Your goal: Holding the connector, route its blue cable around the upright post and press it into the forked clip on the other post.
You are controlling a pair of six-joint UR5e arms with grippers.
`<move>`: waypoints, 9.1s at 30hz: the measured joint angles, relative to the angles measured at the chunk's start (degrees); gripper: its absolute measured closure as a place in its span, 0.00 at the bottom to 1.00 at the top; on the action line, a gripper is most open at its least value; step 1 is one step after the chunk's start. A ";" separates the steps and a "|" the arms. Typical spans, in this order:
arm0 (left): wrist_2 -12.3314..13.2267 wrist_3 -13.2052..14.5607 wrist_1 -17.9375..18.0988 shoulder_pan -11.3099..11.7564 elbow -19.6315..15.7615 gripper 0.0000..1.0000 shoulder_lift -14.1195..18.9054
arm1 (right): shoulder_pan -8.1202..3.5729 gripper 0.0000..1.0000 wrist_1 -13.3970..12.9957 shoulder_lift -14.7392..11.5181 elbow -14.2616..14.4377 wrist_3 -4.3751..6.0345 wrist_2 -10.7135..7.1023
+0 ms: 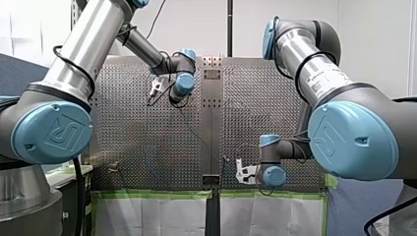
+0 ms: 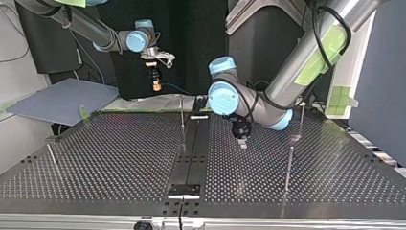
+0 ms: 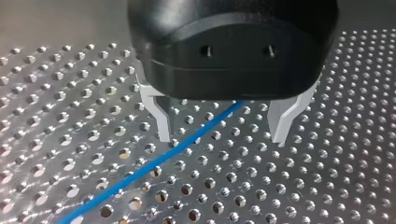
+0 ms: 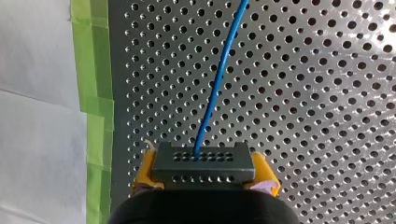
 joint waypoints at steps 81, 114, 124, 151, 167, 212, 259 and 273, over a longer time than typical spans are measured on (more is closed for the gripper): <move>5.83 8.62 14.24 -8.98 -6.58 0.01 -15.20 | 1.19 1.00 -0.22 -0.02 0.00 -2.37 -4.05; 7.35 1.16 15.05 -10.22 -7.19 0.01 -20.22 | 0.71 1.00 -0.09 -0.02 -0.01 -2.55 -4.75; 8.80 -1.64 18.92 -10.78 -6.41 0.01 -24.20 | 0.69 1.00 0.08 -0.01 -0.01 -3.14 -4.83; 15.00 -15.35 27.41 -12.51 -5.82 0.01 -26.36 | -1.03 1.00 -0.02 0.00 -0.09 -5.54 -5.02; 14.33 -20.02 27.03 -13.07 -3.73 0.01 -29.80 | -1.60 1.00 0.02 0.03 -0.09 -5.98 -5.19; 10.31 -23.26 31.38 -14.23 -3.72 0.90 -32.03 | -1.60 1.00 -0.24 0.38 -0.18 -6.51 -5.20; 14.64 -27.39 34.06 -11.67 1.16 0.88 -35.39 | -4.30 1.00 2.24 3.94 -8.51 -5.41 -10.26; 15.30 -27.78 33.29 -10.04 2.28 0.88 -35.39 | -6.44 1.00 3.65 3.95 -9.87 -5.39 -11.22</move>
